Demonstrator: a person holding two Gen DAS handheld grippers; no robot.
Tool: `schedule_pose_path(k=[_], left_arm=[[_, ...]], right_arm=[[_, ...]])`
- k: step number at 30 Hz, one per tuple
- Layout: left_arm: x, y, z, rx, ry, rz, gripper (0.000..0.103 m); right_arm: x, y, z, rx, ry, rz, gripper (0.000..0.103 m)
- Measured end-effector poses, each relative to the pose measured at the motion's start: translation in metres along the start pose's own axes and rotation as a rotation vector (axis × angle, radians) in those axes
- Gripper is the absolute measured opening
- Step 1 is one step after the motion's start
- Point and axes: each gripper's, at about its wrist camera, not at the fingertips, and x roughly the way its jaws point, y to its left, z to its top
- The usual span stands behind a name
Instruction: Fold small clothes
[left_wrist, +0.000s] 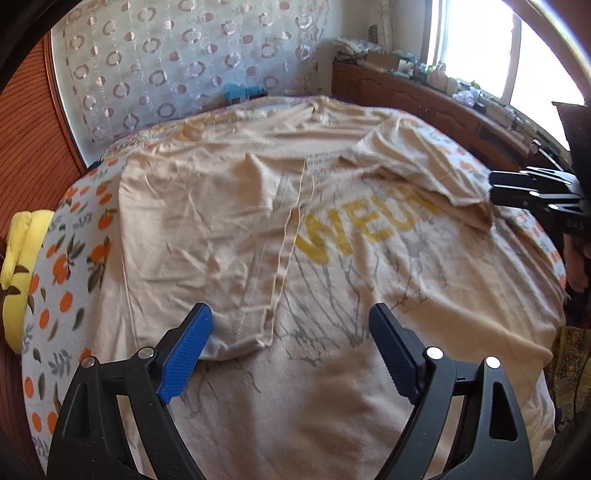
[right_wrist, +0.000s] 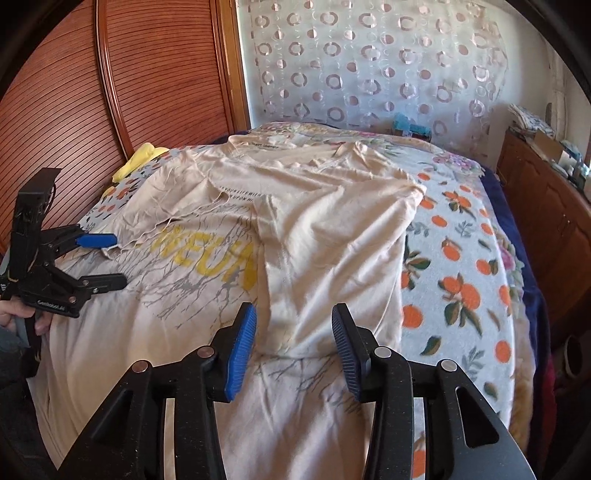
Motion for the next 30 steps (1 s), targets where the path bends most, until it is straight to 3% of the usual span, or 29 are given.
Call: schedule_pose_path(k=[8,12,14,23,30], left_arm=[[-0.028,0.043,0.047,-0.019,-0.115,0.029,0.087],[-0.014,0.077,0.070,-0.051,-0.107,0.054,0.087],[-0.005,0.091,0.079,-0.064,-0.109,0.066,0.087],[0.048,0.146,0.104,-0.118,-0.061,0.091,0.087],[0.078,0.169,0.113,-0.155,-0.017,0.067,0.083]], right_arm=[[0.008,-0.015,0.044,-0.022,-0.038,-0.040,0.046],[0.025,-0.025,0.064,-0.016,-0.036,-0.032,0.057],[0.039,-0.031,0.073,-0.017,-0.025,-0.027,0.070],[0.105,-0.068,0.106,0.011,0.040,-0.054,0.071],[0.143,-0.105,0.127,0.076,0.080,-0.072,0.071]])
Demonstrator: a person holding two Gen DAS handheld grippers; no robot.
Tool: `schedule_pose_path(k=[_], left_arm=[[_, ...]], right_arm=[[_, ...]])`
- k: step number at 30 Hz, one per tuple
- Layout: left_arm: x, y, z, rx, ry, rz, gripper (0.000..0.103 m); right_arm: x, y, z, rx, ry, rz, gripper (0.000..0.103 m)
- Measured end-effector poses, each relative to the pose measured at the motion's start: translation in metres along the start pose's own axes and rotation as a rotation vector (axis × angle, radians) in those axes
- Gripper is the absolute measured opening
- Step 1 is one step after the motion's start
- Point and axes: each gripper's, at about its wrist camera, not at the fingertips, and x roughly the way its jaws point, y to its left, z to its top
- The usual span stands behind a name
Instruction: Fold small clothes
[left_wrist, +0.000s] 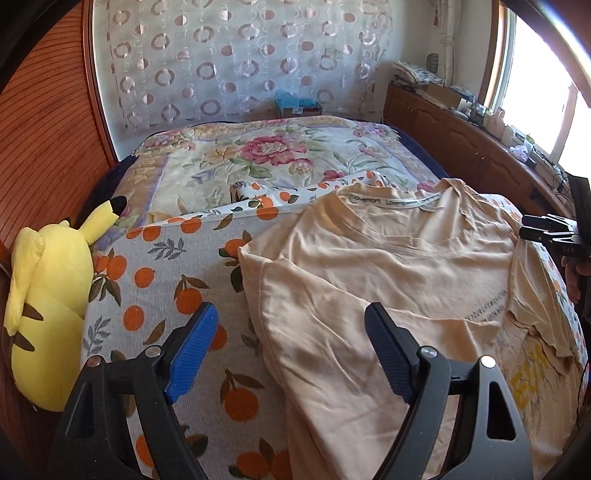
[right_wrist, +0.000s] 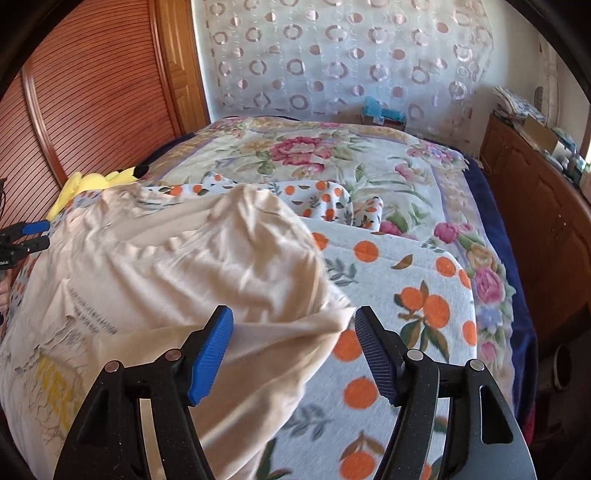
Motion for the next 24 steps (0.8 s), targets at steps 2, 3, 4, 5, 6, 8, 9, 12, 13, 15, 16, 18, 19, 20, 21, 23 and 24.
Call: schedule_pose_path(k=[2,3,4,5,6,8,9,12,13,15,16,18,19,20,21,23,24], left_arm=[[0.007,0.004,0.002,-0.007,0.009,-0.006,0.082],[0.009,0.006,0.003,-0.010,0.013,-0.009,0.081],[0.012,0.007,0.004,-0.012,0.016,-0.013,0.080],[0.015,0.008,0.003,-0.015,0.021,-0.017,0.080],[0.018,0.008,0.003,-0.017,0.027,-0.025,0.080],[0.023,0.010,0.002,-0.023,0.039,-0.037,0.080],[0.025,0.011,0.002,-0.026,0.044,-0.034,0.080],[0.026,0.013,0.002,-0.028,0.040,-0.031,0.080],[0.027,0.013,0.003,-0.028,0.040,-0.032,0.080],[0.028,0.012,0.005,-0.016,0.042,-0.035,0.079],[0.029,0.011,0.007,-0.007,0.044,-0.035,0.076],[0.030,0.010,0.010,0.001,0.047,-0.035,0.071],[0.031,0.010,0.011,0.001,0.048,-0.041,0.066],[0.031,0.010,0.012,0.003,0.049,-0.053,0.063],[0.031,0.010,0.013,0.003,0.051,-0.058,0.060],[0.031,0.010,0.016,0.003,0.057,-0.065,0.053],[0.031,0.011,0.016,0.001,0.059,-0.070,0.047]], right_arm=[[0.010,-0.001,0.006,0.010,0.016,-0.004,0.071],[0.013,-0.002,0.007,0.013,0.022,-0.007,0.071],[0.015,-0.003,0.008,0.015,0.029,-0.008,0.070],[0.019,-0.003,0.009,0.017,0.037,-0.009,0.071],[0.021,-0.002,0.010,0.018,0.044,-0.006,0.071],[0.023,0.000,0.013,0.008,0.044,-0.013,0.071],[0.024,0.003,0.015,0.002,0.048,-0.019,0.071],[0.025,0.008,0.017,-0.018,0.050,-0.019,0.071],[0.026,0.011,0.017,-0.031,0.051,-0.024,0.071],[0.028,0.015,0.017,-0.041,0.052,-0.020,0.071],[0.031,0.016,0.018,-0.048,0.055,-0.015,0.071],[0.033,0.019,0.019,-0.063,0.061,-0.015,0.071],[0.034,0.020,0.020,-0.063,0.062,-0.015,0.071],[0.034,0.020,0.020,-0.064,0.063,-0.014,0.070],[0.034,0.020,0.020,-0.064,0.064,-0.013,0.070],[0.033,0.019,0.019,-0.065,0.063,-0.007,0.068],[0.032,0.018,0.019,-0.068,0.062,-0.002,0.064]])
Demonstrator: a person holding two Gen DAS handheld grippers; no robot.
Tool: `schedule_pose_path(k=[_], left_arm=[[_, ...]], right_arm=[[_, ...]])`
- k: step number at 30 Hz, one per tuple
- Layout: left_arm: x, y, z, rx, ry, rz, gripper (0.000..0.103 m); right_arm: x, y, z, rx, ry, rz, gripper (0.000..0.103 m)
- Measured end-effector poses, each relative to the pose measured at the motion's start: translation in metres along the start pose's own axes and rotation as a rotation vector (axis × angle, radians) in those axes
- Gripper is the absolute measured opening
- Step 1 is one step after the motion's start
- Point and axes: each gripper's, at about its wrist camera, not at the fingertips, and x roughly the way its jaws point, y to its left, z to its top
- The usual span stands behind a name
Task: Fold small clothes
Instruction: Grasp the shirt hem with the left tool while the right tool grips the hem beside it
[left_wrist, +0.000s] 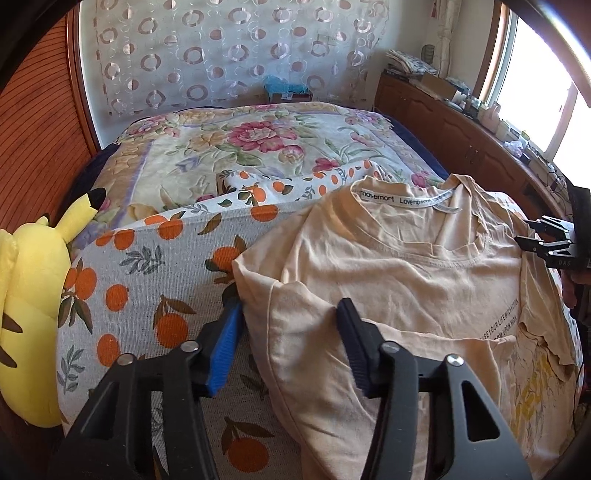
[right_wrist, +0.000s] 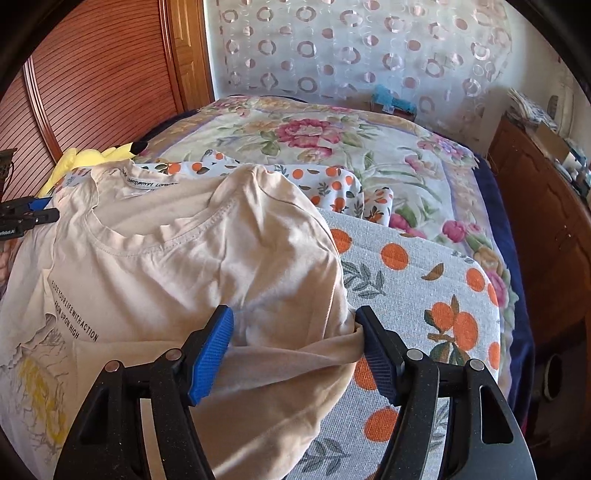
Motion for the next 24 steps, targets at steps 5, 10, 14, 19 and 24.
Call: schedule_pose_path(k=[5,10,14,19,24], left_arm=[[-0.003,-0.003,0.000,-0.008,0.001,-0.030,0.019],[-0.024,-0.021,-0.006,0.018,-0.038,-0.057,0.011],[-0.055,-0.039,-0.014,0.048,-0.090,-0.086,0.008],[-0.090,-0.060,-0.032,0.088,-0.125,-0.123,0.007],[-0.121,-0.076,-0.067,0.114,-0.152,-0.146,0.007]], right_arm=[[-0.006,0.005,-0.004,-0.043,0.001,0.040,0.013],[-0.013,0.015,-0.006,-0.082,0.011,0.060,0.009],[-0.033,0.017,-0.012,-0.084,-0.024,0.081,0.008],[-0.062,0.023,-0.027,-0.089,-0.074,0.083,0.008],[-0.101,0.028,-0.054,-0.081,-0.130,0.085,0.008]])
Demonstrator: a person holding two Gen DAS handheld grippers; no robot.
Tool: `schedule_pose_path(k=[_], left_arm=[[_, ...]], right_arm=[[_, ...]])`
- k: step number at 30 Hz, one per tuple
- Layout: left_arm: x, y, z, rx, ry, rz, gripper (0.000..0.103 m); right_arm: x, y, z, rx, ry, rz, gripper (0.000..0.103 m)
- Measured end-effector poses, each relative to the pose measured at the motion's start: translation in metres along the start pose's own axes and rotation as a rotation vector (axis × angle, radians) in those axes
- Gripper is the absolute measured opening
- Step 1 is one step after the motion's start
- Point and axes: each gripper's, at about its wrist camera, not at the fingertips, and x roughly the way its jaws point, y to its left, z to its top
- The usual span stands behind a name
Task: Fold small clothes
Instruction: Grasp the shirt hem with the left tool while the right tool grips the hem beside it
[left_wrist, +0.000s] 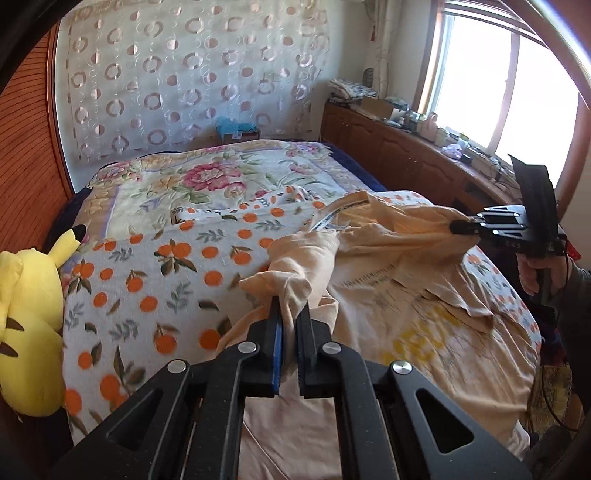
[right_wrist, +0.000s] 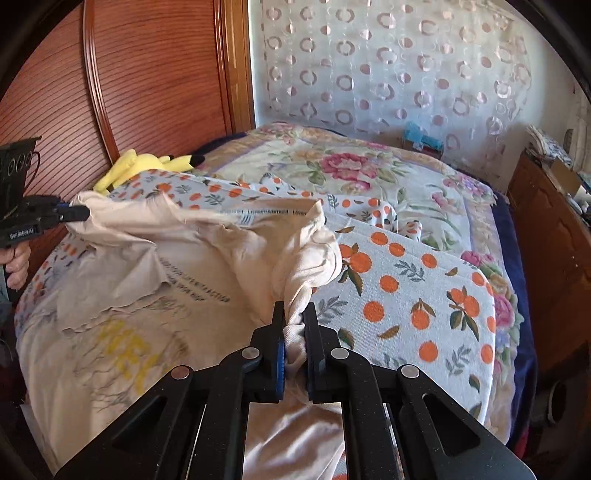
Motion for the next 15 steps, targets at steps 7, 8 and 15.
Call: schedule_pose_path(k=[7,8,15], left_arm=[[-0.035,-0.021,-0.061,0.011,-0.006,0.033,0.007],[-0.041,-0.021,-0.066,0.003,-0.013,0.034,0.007],[-0.084,-0.029,-0.110,-0.062,-0.066,0.033,0.007]], right_arm=[[-0.045,0.025,-0.065,0.033,-0.047,0.018,0.008],[-0.052,0.028,-0.073,0.034,-0.052,0.015,0.008],[-0.098,0.059,-0.122,0.010,-0.085,0.011,0.007]])
